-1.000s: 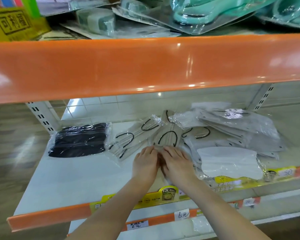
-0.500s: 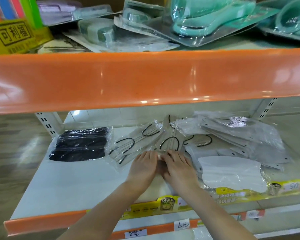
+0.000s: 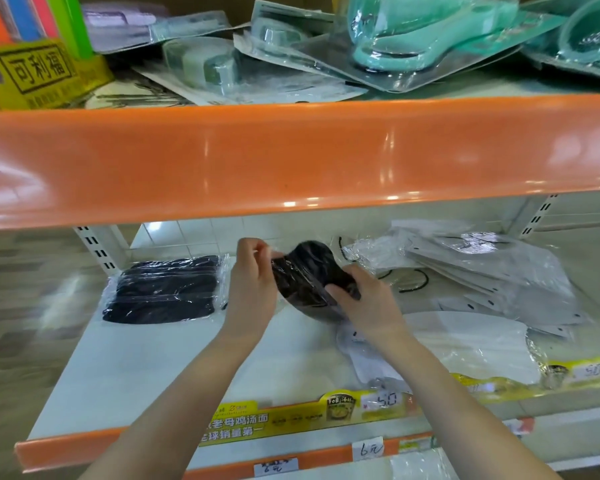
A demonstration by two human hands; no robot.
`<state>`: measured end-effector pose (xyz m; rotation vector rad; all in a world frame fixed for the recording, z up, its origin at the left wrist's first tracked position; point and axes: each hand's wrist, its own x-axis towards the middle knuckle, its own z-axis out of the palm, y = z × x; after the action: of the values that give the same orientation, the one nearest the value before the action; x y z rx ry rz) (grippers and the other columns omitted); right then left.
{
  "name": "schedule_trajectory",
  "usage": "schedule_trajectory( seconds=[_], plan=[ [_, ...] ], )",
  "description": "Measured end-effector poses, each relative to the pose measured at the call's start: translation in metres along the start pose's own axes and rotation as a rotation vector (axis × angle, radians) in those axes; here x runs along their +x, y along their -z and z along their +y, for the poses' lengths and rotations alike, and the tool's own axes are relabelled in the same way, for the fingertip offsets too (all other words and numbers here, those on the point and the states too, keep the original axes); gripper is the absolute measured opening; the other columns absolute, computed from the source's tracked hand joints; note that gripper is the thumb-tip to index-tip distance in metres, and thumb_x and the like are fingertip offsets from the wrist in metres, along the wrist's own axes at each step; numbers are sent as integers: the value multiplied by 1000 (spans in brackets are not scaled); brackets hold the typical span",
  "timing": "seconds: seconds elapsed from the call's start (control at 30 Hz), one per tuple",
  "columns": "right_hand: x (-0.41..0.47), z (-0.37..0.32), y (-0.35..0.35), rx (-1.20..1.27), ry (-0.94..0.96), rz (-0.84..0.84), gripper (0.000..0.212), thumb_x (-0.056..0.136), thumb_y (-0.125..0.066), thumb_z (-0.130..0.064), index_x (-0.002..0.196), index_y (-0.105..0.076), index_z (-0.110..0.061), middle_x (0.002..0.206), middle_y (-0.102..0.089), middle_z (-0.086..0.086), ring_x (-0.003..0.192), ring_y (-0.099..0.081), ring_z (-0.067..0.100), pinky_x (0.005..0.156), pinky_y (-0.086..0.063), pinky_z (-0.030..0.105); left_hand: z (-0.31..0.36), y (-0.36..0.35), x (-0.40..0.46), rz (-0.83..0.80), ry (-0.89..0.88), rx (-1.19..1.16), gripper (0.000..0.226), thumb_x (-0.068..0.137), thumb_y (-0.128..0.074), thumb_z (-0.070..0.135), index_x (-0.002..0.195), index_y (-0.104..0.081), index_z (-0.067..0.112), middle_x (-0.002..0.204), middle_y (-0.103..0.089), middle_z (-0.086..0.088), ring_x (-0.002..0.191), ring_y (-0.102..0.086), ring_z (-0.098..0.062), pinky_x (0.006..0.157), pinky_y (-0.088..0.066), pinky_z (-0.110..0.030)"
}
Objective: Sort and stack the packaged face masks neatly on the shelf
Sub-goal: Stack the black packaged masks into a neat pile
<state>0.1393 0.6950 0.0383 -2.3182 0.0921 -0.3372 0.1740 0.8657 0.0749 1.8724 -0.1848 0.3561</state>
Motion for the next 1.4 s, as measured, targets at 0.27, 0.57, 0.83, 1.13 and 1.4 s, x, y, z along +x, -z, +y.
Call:
schedule_trajectory(
  seconds=[0.27, 0.57, 0.83, 1.13, 1.4],
  plan=[
    [1, -8, 11, 174, -92, -15, 7, 88, -67, -18, 86, -65, -25, 81, -65, -7, 78, -59, 11, 68, -40, 20, -18, 27, 6, 1, 445, -340, 21, 98, -49, 18, 110, -49, 1, 98, -66, -16, 74, -70, -21, 56, -57, -28],
    [-14, -12, -12, -446, 358, 94, 45, 84, -49, -52, 111, -63, -19, 110, -60, -1, 105, -52, 22, 91, -39, 36, -41, 41, -5, -39, 574, -277, 15, 95, -50, -1, 99, -64, -1, 68, -65, -8, 47, -63, -14, 51, -55, -23],
    [-23, 2, -53, -481, 590, 88, 29, 74, -78, -15, 101, -68, -22, 97, -65, -9, 84, -63, 15, 72, -47, 26, -53, 60, -5, -129, 565, -125, 20, 95, -42, -1, 93, -62, -1, 86, -68, -16, 68, -69, -23, 60, -57, -30],
    [-4, -38, -80, -454, 601, 13, 25, 88, -46, -29, 88, -71, -24, 84, -66, -9, 74, -65, 16, 59, -53, 27, -91, 92, -23, -246, -551, 695, 44, 91, -46, 51, 96, -73, 16, 98, -71, 5, 95, -59, -10, 83, -40, -22],
    [19, -88, -108, -324, 765, 218, 36, 64, -68, 4, 93, -72, -17, 89, -70, -5, 80, -67, 19, 76, -38, 25, -101, 136, 9, 83, -678, 755, 11, 87, -62, 9, 88, -72, 7, 83, -71, -4, 77, -67, -24, 60, -53, -34]
  ],
)
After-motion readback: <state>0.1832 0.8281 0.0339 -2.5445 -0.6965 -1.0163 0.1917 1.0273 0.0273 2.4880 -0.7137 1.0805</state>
